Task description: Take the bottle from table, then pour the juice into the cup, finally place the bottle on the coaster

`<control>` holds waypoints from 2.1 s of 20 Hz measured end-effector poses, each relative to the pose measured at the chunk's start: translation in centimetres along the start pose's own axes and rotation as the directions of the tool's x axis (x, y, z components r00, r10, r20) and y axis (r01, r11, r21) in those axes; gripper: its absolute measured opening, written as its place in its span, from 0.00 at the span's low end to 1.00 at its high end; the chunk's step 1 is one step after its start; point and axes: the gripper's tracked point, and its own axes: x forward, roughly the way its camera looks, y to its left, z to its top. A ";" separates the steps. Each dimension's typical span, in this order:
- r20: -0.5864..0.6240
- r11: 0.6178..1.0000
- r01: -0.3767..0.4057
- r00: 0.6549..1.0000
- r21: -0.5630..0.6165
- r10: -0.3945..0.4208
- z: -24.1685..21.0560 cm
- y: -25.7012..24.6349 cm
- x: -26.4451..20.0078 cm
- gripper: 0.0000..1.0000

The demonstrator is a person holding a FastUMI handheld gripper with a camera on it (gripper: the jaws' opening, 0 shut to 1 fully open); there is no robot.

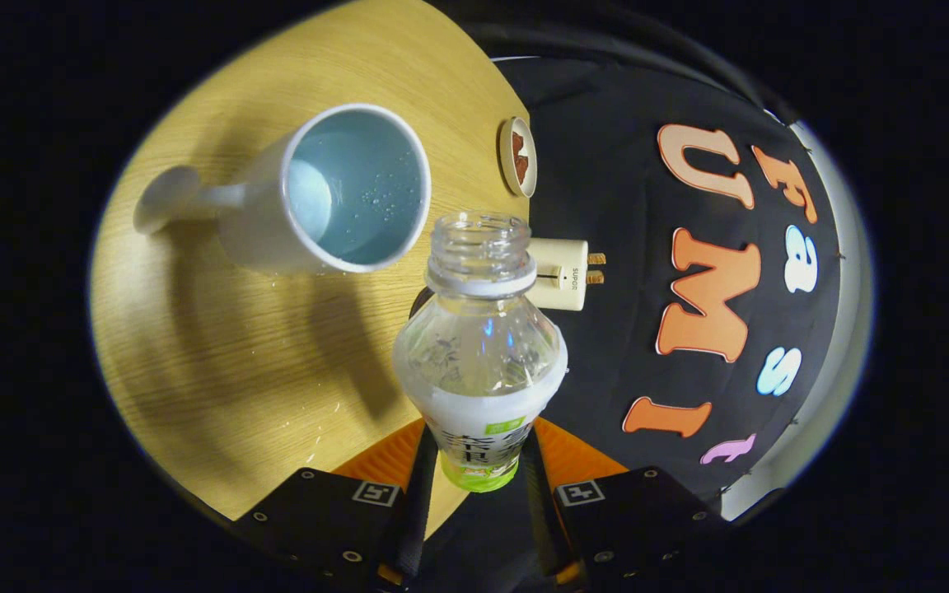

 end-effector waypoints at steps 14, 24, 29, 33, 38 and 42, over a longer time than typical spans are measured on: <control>0.054 0.987 0.086 0.995 -0.139 -0.079 0.9 -3.3 0.4 0.55; 0.077 0.972 0.101 0.993 -0.214 -0.086 0.9 -4.1 0.7 0.55; 0.085 0.965 0.108 0.992 -0.239 -0.090 0.8 -4.4 0.7 0.55; 0.101 0.954 0.123 0.990 -0.275 -0.099 1.0 -5.0 0.5 0.54; 0.104 0.945 0.136 0.989 -0.297 -0.110 0.8 -5.6 0.7 0.54; 0.111 0.939 0.142 0.987 -0.314 -0.112 0.9 -5.7 0.6 0.54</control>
